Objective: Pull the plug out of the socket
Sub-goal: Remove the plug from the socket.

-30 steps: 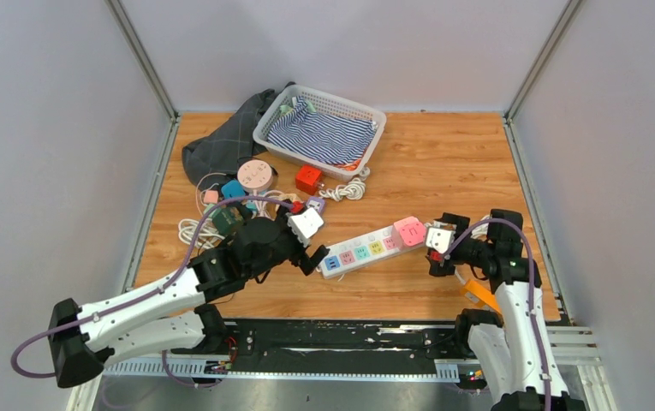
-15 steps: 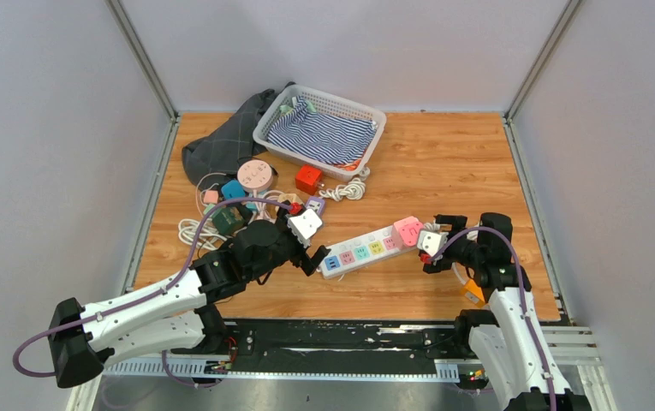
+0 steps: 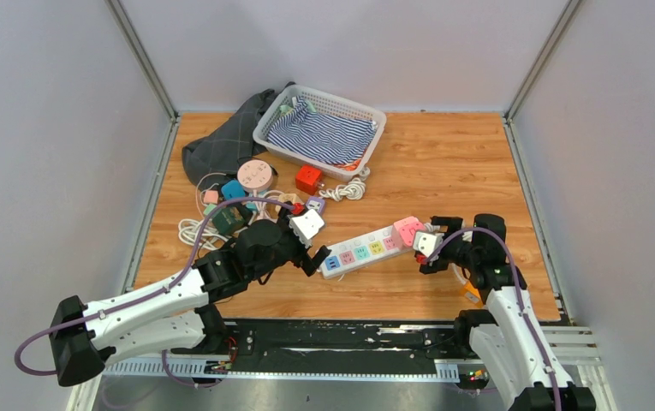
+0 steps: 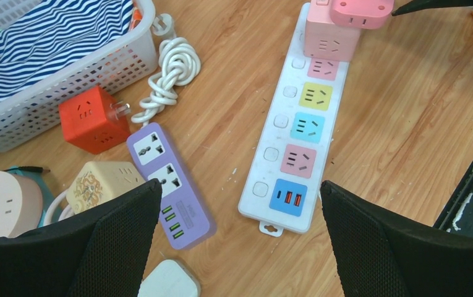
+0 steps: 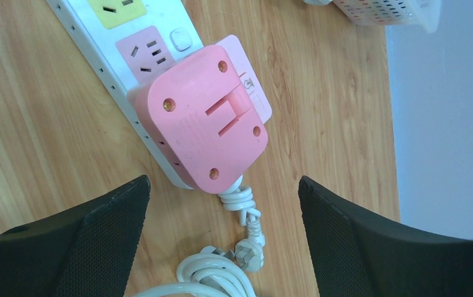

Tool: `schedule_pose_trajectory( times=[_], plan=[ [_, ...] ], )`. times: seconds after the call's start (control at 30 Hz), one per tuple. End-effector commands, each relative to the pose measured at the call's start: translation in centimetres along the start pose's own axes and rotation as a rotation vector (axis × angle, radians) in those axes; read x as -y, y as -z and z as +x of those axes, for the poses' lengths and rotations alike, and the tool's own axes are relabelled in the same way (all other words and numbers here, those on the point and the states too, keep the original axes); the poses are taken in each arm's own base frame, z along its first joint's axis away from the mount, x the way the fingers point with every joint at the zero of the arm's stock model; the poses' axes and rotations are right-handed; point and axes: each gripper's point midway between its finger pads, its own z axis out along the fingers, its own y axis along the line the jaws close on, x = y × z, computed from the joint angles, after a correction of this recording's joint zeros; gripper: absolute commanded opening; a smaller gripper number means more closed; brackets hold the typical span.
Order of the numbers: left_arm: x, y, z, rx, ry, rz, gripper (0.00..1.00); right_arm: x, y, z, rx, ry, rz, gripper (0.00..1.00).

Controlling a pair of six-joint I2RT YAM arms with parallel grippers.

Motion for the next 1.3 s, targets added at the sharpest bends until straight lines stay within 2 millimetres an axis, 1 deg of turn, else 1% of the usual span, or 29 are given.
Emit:
schedule_pose_trajectory(
  times=[0.0, 0.33, 0.7, 1.1, 1.27],
  plan=[
    [-0.1, 0.0, -1.6, 0.041, 0.015, -0.005, 1.0, -0.1, -0.3, 0.0, 0.0, 0.022, 0.007, 0.9],
    [-0.1, -0.1, -1.6, 0.038, 0.015, -0.003, 1.0, 1.4, 0.0, -0.2, -0.007, -0.011, 0.072, 0.88],
    [0.1, -0.1, -1.6, 0.036, 0.012, 0.006, 1.0, 2.8, 1.0, -1.7, 0.029, -0.059, 0.125, 0.87],
    [0.1, -0.1, -1.6, 0.035, 0.011, 0.006, 1.0, 4.2, 1.8, -2.7, 0.055, -0.143, 0.17, 0.85],
    [0.1, -0.1, -1.7, 0.038, 0.011, 0.009, 1.0, 4.9, 2.0, -2.8, 0.057, -0.183, 0.197, 0.84]
  ],
)
